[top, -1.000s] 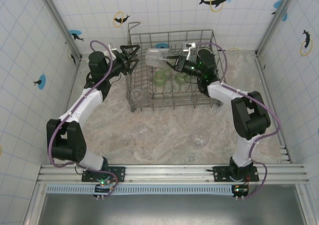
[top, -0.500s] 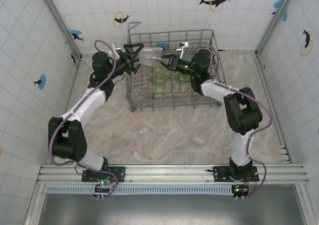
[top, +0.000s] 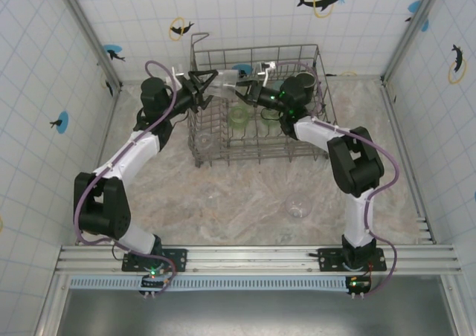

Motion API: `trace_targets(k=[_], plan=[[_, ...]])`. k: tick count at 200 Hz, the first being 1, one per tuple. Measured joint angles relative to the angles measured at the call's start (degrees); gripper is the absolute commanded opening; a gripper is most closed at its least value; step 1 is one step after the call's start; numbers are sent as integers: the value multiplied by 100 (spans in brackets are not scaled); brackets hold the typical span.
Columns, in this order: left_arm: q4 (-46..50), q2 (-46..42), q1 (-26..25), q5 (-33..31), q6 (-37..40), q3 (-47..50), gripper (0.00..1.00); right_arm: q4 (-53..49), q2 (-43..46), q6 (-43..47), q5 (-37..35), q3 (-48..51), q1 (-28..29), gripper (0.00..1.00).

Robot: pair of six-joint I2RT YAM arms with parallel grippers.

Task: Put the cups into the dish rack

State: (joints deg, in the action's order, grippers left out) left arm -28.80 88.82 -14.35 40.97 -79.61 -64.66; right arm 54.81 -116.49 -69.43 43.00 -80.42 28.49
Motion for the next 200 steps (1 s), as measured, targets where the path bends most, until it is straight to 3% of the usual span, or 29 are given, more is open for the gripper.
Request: trace_targets(k=[31,60,86,132,140,145,147,200], plan=[[-44,50,15,74,-15,-2,0,-42,-24,-24,46,0,-22,0],[-50,122,15,87,13,-44,0,-125,-24,28,63,0,-31,10],[282,267,2,149,442,-343,0,-284,-22,247,162,0,-87,35],[2483,557,-39,-468,2638,-1860,0,-1014,748,896,315,667,-518,64],[2804,557,-39,-678,3040,-2057,0,-1209,944,1091,310,787,-647,77],[2988,557,-39,-820,3265,-2157,0,-1342,1093,1224,306,868,-730,96],[3056,560,-39,-874,3375,-2194,0,-1390,1147,1268,289,903,-765,100],[4481,752,-192,-2402,5364,-2505,0,-2719,2516,2481,17,1663,-1388,98]])
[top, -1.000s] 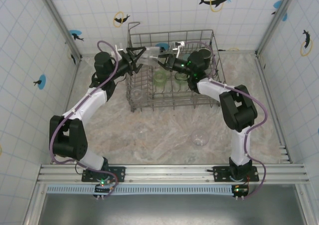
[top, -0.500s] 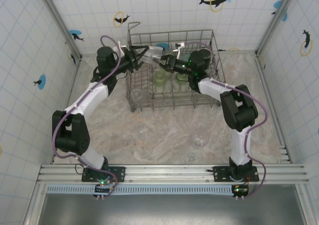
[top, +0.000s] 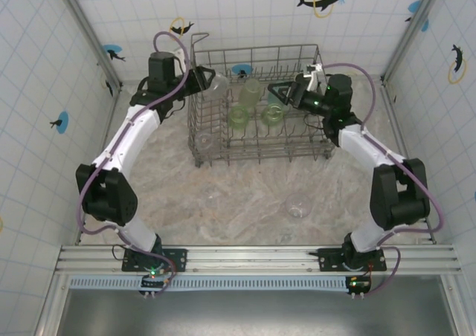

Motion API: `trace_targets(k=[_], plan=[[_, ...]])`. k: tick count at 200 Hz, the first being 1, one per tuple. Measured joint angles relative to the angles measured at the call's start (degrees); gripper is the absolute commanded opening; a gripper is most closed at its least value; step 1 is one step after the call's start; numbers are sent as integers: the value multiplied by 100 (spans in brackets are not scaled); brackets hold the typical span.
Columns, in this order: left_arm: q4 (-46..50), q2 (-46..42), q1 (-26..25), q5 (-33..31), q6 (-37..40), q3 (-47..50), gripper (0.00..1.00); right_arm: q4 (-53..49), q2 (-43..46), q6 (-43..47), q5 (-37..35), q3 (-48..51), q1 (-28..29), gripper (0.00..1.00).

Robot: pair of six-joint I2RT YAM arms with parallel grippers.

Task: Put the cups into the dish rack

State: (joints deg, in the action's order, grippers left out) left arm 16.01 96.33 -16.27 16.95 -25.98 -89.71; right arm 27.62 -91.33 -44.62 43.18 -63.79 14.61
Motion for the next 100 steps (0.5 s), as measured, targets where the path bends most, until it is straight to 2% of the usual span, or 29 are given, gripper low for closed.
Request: trace_targets(k=[44,100], plan=[[789,557,-560,-1366,1054,-437,0,-452,662,382,-144,702,-354,98],[1759,1462,-1220,-2955,1628,-1506,0,-739,1279,538,-260,1453,-498,98]])
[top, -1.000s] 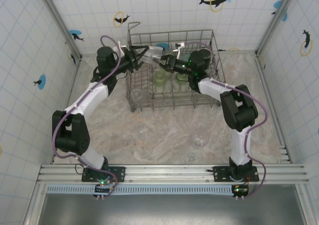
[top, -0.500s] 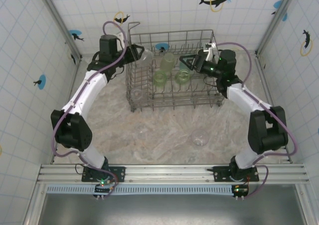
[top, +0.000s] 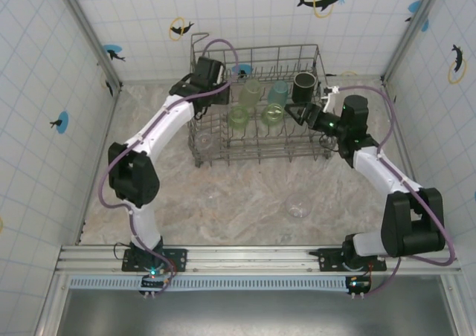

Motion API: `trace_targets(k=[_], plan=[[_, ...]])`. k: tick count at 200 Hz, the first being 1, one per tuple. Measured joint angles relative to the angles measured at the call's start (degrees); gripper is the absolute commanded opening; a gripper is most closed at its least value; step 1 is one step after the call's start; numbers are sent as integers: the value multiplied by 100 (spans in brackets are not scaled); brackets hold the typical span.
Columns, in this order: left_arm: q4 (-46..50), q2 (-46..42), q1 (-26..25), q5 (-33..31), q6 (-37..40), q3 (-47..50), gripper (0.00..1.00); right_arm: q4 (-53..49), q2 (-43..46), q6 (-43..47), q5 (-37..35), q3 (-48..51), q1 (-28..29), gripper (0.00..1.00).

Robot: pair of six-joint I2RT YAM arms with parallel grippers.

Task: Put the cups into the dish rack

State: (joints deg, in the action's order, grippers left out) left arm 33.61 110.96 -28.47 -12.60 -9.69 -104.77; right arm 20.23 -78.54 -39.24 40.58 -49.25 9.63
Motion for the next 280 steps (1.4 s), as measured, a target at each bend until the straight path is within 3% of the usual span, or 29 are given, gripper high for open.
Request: trace_targets(k=[67,193,247,280], plan=[[605,501,-374,-1263,369,-271,0,-15,411,26,-68,310,-120,98],[968,984,-389,-1812,122,-553,0,92,634,-129,-63,619,-315,98],[914,1047,-389,-2135,-87,-498,39,105,647,-188,-63,625,-332,98],[791,1047,-389,-2199,-151,-308,47,118,651,-212,-63,625,-337,98]])
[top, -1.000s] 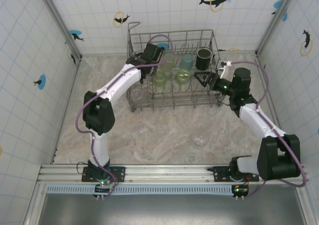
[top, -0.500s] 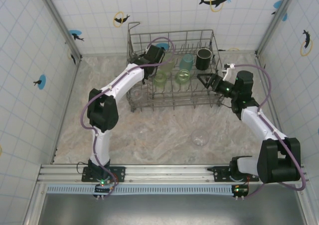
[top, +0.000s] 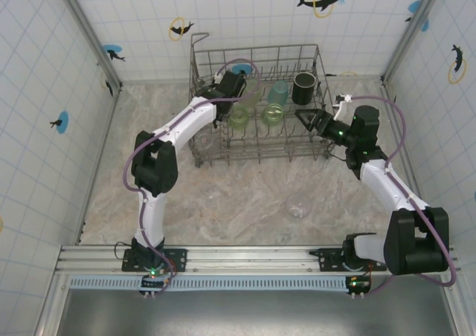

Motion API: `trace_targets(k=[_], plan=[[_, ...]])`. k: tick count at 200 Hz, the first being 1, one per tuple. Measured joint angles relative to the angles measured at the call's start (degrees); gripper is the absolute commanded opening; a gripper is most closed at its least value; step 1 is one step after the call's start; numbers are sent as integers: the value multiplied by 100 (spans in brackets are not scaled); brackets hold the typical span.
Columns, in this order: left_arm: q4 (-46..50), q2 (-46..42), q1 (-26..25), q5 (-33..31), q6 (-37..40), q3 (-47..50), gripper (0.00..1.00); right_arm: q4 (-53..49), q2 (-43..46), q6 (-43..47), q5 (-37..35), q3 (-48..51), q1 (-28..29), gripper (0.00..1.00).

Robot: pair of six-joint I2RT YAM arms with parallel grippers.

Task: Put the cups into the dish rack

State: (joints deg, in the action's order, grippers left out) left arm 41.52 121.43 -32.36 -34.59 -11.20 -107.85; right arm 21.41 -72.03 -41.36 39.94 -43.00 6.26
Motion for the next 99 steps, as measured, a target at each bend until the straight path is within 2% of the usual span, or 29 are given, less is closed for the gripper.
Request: trace_targets(k=[28,54,71,99], plan=[[-133,0,-17,-68,-85,179,51,11,0,-22,0,0,0,98],[-289,0,-22,-90,-131,343,64,22,0,-48,-2,0,-15,98],[-376,0,-22,-87,-151,428,65,26,0,-68,-4,0,-37,98],[-476,2,-24,-160,-179,476,79,59,0,-92,-2,0,-37,98]])
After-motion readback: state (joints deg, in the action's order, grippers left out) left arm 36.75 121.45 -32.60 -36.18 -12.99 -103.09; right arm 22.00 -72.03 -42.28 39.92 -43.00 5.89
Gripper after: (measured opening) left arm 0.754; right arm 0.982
